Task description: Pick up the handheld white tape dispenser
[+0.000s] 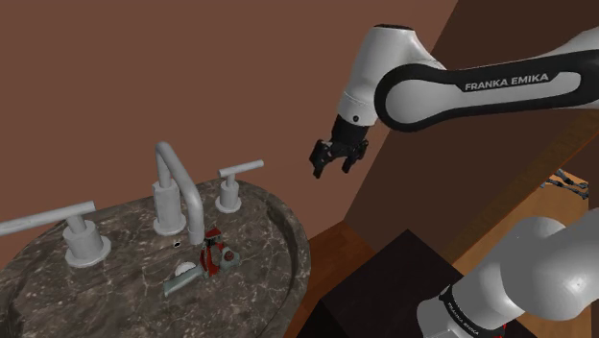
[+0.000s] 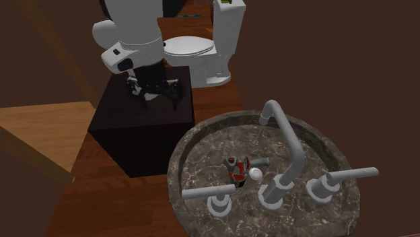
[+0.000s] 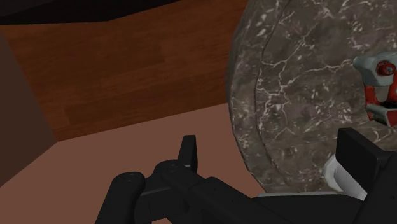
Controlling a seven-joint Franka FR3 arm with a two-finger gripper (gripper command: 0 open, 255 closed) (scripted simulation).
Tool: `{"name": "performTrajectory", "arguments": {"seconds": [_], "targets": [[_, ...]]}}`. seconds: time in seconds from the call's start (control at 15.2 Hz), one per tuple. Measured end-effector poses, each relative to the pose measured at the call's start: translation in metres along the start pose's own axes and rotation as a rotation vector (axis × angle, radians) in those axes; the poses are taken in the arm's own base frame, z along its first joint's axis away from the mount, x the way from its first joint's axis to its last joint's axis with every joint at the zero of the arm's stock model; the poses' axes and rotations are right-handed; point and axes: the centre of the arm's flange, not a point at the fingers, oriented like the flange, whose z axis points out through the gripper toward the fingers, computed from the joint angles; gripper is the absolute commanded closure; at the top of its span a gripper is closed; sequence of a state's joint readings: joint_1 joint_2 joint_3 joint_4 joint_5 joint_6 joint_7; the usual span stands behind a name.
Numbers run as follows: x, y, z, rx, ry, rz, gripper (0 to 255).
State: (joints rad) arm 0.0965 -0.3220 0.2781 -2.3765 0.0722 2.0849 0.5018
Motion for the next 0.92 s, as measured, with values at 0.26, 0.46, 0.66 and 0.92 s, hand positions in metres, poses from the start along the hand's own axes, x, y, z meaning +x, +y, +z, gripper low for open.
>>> {"name": "performTrajectory", "arguments": {"seconds": [0.26,0.46,0.66,0.92], "targets": [[0.010,-0.039,0.033,-0.004,-0.004,0.005,0],[0.023,-0.068,0.058,-0.005,-0.006,0.008,0],[0.032,-0.094,0.084,-0.008,-0.010,0.012,0],[0.042,-0.133,0.118,-0.010,-0.015,0.016,0]]}}
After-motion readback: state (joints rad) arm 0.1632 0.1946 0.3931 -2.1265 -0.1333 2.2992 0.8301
